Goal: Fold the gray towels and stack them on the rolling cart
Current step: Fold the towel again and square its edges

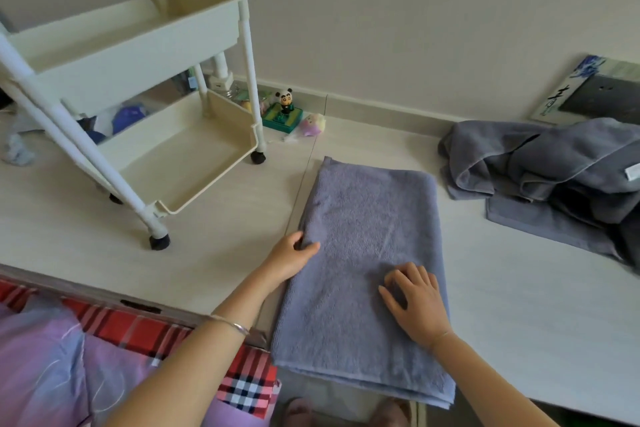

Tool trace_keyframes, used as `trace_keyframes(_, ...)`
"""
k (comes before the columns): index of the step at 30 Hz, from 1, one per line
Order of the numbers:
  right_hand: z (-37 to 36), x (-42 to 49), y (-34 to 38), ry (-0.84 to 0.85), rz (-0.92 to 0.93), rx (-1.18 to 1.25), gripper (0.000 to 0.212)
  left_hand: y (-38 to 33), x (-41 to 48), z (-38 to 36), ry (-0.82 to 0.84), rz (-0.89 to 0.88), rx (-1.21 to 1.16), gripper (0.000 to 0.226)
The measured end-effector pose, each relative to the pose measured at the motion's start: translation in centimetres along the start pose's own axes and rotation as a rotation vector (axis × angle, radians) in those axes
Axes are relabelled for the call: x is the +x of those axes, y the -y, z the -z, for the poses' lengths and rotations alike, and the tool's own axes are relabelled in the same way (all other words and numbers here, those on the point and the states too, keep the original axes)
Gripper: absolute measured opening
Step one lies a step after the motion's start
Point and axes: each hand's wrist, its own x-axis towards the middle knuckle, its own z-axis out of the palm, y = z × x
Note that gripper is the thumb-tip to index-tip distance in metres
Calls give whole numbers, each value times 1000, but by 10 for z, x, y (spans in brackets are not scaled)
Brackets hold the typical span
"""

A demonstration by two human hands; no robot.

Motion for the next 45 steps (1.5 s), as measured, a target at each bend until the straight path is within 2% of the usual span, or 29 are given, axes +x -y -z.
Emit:
trace_keyframes(2, 4, 17, -3, 5, 20, 23, 31, -14, 27, -1, -50, -3, 8, 5)
trace_keyframes(7, 17, 74, -12, 84, -25, 117, 21, -44, 87, -1, -123, 29, -90, 24)
trace_keyframes(11, 18, 120, -17, 121, -60, 218, 26, -59, 118, -3, -142, 30, -106, 27)
trace_keyframes(14, 21, 160, -15, 83, -92, 346, 29, -67, 137, -3, -180, 7, -88, 30)
trace_keyframes(17, 20, 198, -15, 59, -102, 321, 34, -63, 154, -5, -296, -102, 109, 40)
trace_keyframes(19, 19, 218, -20, 63, -159, 236, 38, -61, 158, -5, -348, -150, 277, 33)
trace_keyframes(21, 15, 232, -27, 94, -200, 195, 41, -59, 157, -3, -327, -222, 338, 23)
trace_keyframes(23, 12, 241, -32, 155, -134, 171, 48, -58, 151, -2, -261, -329, 327, 18)
trace_keyframes(26, 8, 250, -30, 256, 52, 192, 72, -54, 134, -5, -237, -581, 473, 20)
trace_keyframes(28, 7, 255, -31, 313, 95, 230, 71, -52, 125, -8, -238, -682, 550, 19)
trace_keyframes(29, 8, 256, -32, 343, 90, 222, 60, -49, 123, -8, -245, -661, 542, 18)
trace_keyframes(32, 10, 260, -35, 475, 89, 90, 35, -43, 133, -4, -310, -387, 343, 22)
trace_keyframes(33, 10, 261, -34, 465, 99, 93, 29, -44, 138, -1, -307, -316, 283, 28)
trace_keyframes(35, 10, 263, -29, 328, 133, 182, 15, -46, 144, 1, -261, -230, 199, 33)
trace_keyframes(37, 8, 266, -25, 198, 124, 269, 15, -44, 144, 4, -218, -192, 110, 37)
trace_keyframes(38, 5, 268, -23, 198, 94, 277, 17, -42, 143, 4, -204, -187, 68, 36)
trace_keyframes(41, -11, 270, -24, 315, -10, 147, 24, -36, 146, 6, -224, -202, 82, 25)
trace_keyframes(45, -14, 273, -22, 327, -103, 120, 37, -38, 155, 8, -280, -164, 163, 32)
